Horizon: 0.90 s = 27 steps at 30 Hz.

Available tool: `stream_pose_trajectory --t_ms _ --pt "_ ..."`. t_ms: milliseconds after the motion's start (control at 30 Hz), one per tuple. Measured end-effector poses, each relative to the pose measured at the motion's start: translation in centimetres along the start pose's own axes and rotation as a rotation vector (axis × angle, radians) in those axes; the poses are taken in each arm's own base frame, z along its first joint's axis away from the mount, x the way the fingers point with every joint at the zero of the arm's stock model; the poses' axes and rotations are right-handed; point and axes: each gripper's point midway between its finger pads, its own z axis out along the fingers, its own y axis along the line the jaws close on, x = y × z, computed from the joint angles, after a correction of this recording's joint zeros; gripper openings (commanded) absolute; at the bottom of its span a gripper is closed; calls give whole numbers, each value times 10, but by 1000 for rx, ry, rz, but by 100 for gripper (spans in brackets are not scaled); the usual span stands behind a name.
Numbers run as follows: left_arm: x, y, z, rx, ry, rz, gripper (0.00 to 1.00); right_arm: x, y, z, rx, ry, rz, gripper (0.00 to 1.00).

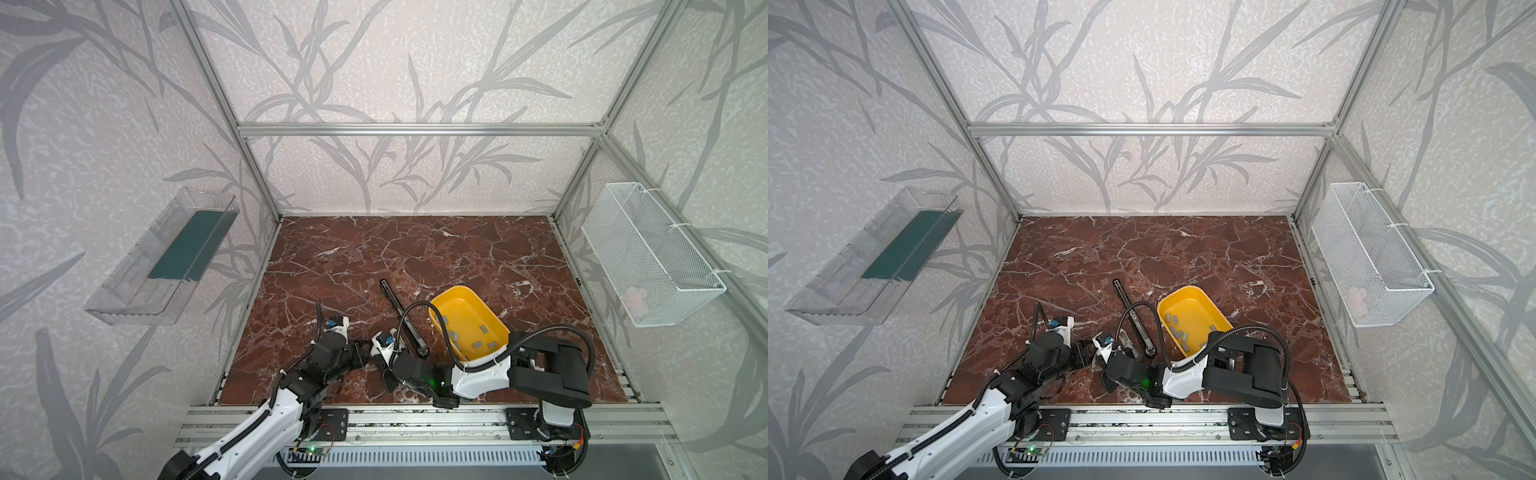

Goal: Load the staples into the stapler

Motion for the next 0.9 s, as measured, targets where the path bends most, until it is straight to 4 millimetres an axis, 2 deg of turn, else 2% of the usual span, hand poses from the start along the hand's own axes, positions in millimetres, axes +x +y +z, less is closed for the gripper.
stream_pose_trajectory --t_ms 600,667,733,833,900 --pt "0 0 0 1 1 0 48 4 -2 3 -19 -47 72 12" --pt "0 0 0 1 1 0 48 4 -2 3 -20 -47 70 16" --pt "0 0 0 1 1 0 49 3 -1 2 -18 -43 62 25" --pt "0 0 -1 -4 3 0 53 -1 0 -3 -10 -23 30 34" --pt "-2 0 -3 -21 10 3 57 -1 -1 -7 0 6 3 37"
